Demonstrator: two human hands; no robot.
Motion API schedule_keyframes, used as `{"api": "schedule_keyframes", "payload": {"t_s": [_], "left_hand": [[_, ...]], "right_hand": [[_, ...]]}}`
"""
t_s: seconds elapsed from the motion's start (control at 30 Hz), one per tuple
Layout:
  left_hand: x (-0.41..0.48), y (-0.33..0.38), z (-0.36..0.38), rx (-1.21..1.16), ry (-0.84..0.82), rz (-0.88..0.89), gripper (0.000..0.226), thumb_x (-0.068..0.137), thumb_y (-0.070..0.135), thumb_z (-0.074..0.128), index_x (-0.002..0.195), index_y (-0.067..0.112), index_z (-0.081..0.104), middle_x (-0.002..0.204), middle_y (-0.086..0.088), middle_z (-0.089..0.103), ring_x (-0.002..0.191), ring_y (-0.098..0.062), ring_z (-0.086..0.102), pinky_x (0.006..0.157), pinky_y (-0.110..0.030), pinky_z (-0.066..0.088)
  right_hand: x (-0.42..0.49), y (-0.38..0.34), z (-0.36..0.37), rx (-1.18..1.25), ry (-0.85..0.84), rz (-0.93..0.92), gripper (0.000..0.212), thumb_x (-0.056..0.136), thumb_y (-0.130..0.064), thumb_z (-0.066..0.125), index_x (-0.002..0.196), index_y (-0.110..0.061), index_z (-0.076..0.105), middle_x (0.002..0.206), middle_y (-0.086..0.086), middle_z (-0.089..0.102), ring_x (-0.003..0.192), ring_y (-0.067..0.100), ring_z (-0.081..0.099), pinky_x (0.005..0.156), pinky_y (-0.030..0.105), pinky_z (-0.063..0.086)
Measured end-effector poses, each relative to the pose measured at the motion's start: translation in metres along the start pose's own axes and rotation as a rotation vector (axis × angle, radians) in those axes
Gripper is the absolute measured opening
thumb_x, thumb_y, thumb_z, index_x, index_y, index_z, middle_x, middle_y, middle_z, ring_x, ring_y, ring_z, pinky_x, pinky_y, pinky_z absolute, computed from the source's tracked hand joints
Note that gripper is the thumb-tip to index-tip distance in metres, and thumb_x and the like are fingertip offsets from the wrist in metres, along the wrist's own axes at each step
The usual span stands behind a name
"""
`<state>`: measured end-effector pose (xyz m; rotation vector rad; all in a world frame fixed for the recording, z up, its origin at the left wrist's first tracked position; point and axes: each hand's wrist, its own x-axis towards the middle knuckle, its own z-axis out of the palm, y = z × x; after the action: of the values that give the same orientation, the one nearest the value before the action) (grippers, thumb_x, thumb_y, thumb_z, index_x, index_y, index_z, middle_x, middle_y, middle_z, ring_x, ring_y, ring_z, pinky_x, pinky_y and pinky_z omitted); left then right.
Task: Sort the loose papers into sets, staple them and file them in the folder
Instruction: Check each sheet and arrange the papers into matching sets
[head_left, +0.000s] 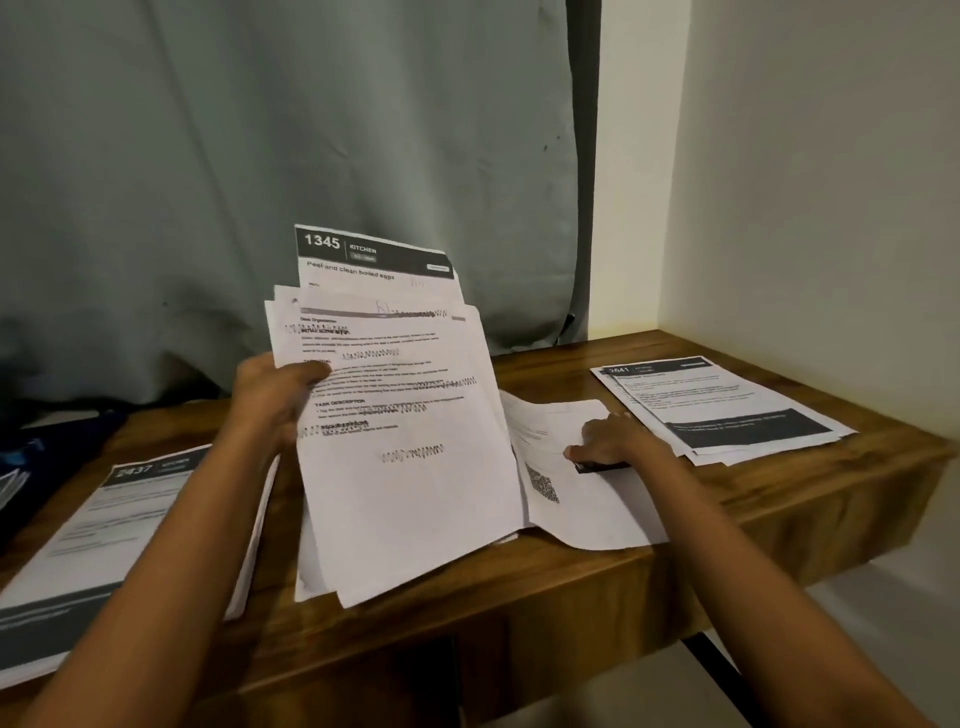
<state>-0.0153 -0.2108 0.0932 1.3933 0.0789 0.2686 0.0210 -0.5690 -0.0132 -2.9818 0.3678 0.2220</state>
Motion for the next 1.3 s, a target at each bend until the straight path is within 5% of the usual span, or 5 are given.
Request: {"api": "schedule_keyframes", "payload": {"t_s": [0.2,0.37,0.6,1.03,1.3], "left_hand": [[-0.006,0.024,-0.023,-0.052,-0.001,0.003,0.035,0.085,-0.014,0.056,0.118,-0.004,0.058,0.107,-0.020,0.061,0.082,-0.033,0.064,0.063,-0.045,0.059],[0.003,0.033,-0.031,-0.091,-0.012,-0.061,0.025,0.083,-0.015,0.057,0.102,-0.001,0.062,0.109,-0.022,0.065,0.091,-0.040,0.066,0.073,-0.056,0.056],[0.003,0.008,0.009,-0.052,-0.087,-0.139,0.028,0.086,-0.014,0.055,0.111,-0.003,0.059,0.113,-0.019,0.063,0.094,-0.037,0.063,0.076,-0.050,0.053],[-0.006,-0.119,0.110,0.107,-0.239,-0.197,0.042,0.081,0.005,0.069,0.120,0.010,0.055,0.114,-0.009,0.067,0.091,-0.028,0.068,0.073,-0.046,0.059],[-0.021,-0.131,0.138,0.284,-0.330,-0.206,0.109,0.082,0.005,0.070,0.149,0.020,-0.015,0.120,0.001,0.049,0.116,-0.028,0.055,0.095,-0.042,0.050]], "right_hand": [[-0.034,-0.030,-0.016,0.404,0.201,-0.118,0.058,0.095,-0.050,0.048,0.135,-0.009,0.049,0.139,0.012,0.049,0.128,0.028,0.045,0.100,0.036,0.037],[-0.058,-0.055,-0.039,1.348,-0.119,-0.314,0.059,0.095,-0.056,0.035,0.114,-0.005,0.059,0.113,0.015,0.065,0.103,0.027,0.063,0.090,0.035,0.051],[-0.069,-0.053,-0.058,1.577,-0.285,-0.395,0.058,0.087,-0.051,0.052,0.125,-0.008,0.059,0.109,0.005,0.067,0.086,0.016,0.067,0.074,0.028,0.058],[-0.057,0.009,-0.039,0.755,0.208,0.152,0.049,0.084,-0.010,0.068,0.127,0.003,0.048,0.126,0.017,0.055,0.105,0.030,0.053,0.074,0.029,0.042],[-0.038,0.018,-0.003,0.547,0.337,0.204,0.038,0.084,-0.013,0.064,0.120,-0.002,0.057,0.120,0.016,0.061,0.111,0.032,0.056,0.092,0.038,0.048]]}}
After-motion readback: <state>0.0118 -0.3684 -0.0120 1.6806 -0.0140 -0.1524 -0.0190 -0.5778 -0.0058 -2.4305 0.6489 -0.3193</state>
